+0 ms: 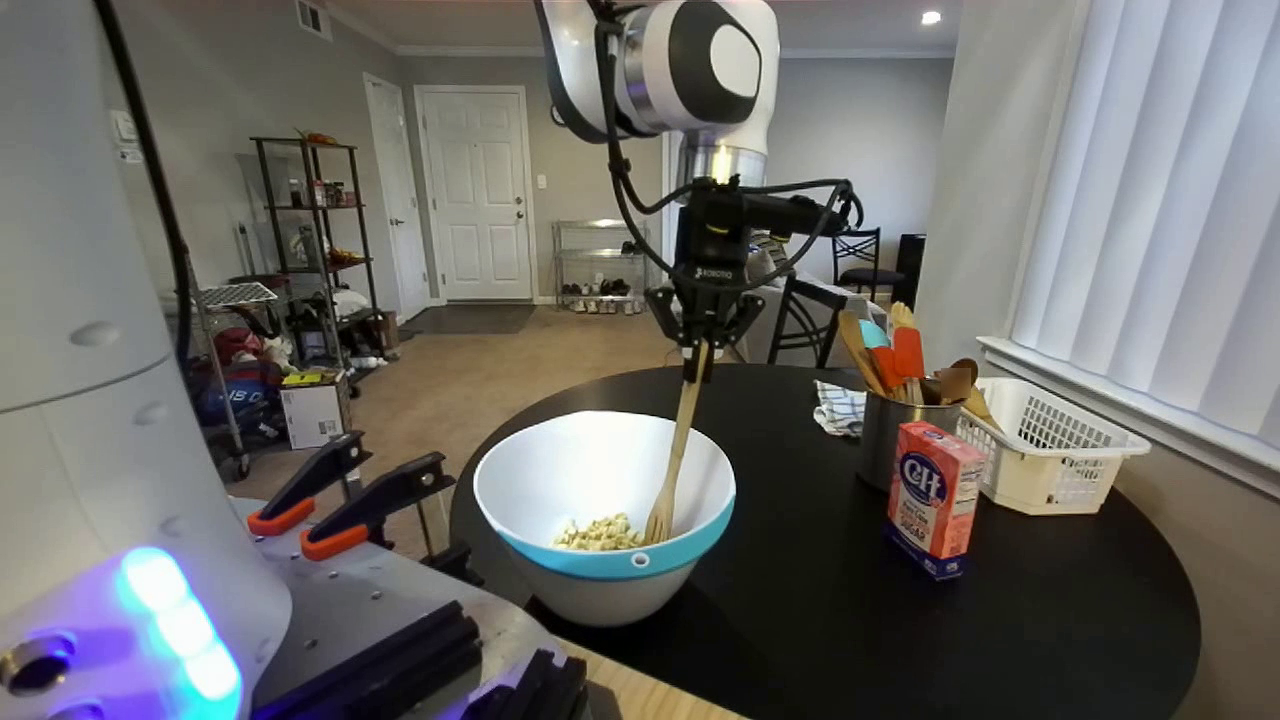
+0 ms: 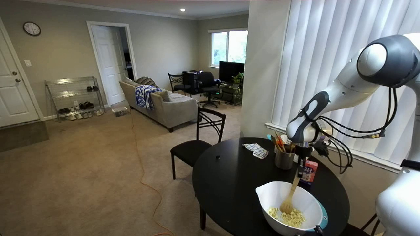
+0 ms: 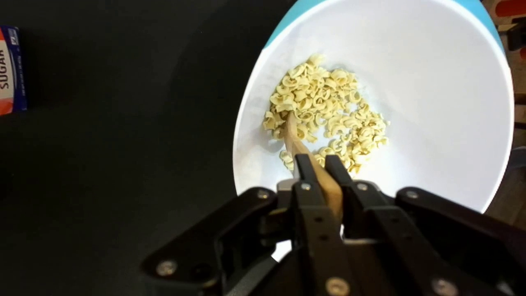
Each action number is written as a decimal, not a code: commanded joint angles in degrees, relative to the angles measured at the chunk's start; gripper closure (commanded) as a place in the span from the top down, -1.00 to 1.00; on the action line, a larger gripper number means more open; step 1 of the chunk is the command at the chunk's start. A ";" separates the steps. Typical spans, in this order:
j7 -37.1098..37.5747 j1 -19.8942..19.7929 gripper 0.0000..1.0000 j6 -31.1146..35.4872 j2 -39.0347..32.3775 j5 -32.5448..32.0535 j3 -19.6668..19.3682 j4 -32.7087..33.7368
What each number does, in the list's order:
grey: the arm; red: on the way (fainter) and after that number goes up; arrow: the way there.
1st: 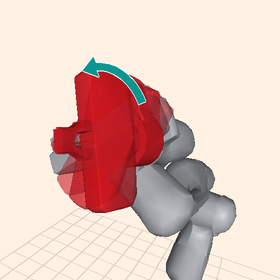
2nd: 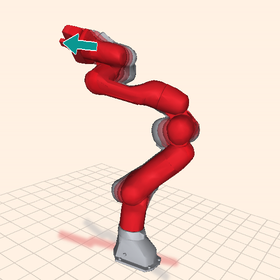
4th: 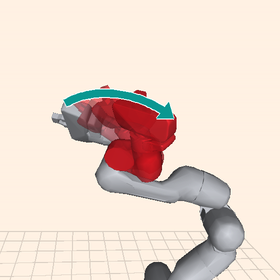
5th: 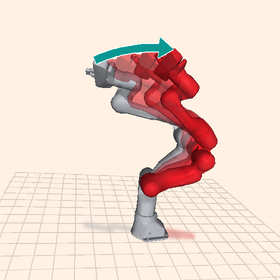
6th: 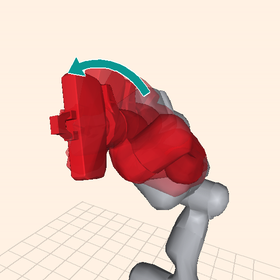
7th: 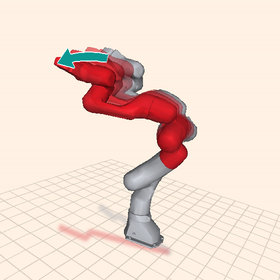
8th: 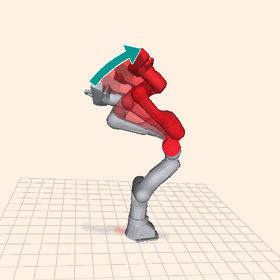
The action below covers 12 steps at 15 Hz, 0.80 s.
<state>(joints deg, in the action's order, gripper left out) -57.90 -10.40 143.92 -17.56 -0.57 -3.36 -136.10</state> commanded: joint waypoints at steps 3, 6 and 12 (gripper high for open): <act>-1.92 -0.94 -0.90 -3.94 1.49 -3.88 -0.78 -2.01; -5.15 -1.73 -0.90 -7.88 1.56 -3.40 -0.25 -1.84; -9.20 -1.64 -0.90 -10.84 1.62 0.16 1.59 -1.80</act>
<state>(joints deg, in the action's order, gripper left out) -63.84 -11.20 134.91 -17.52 -2.88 -3.50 -136.57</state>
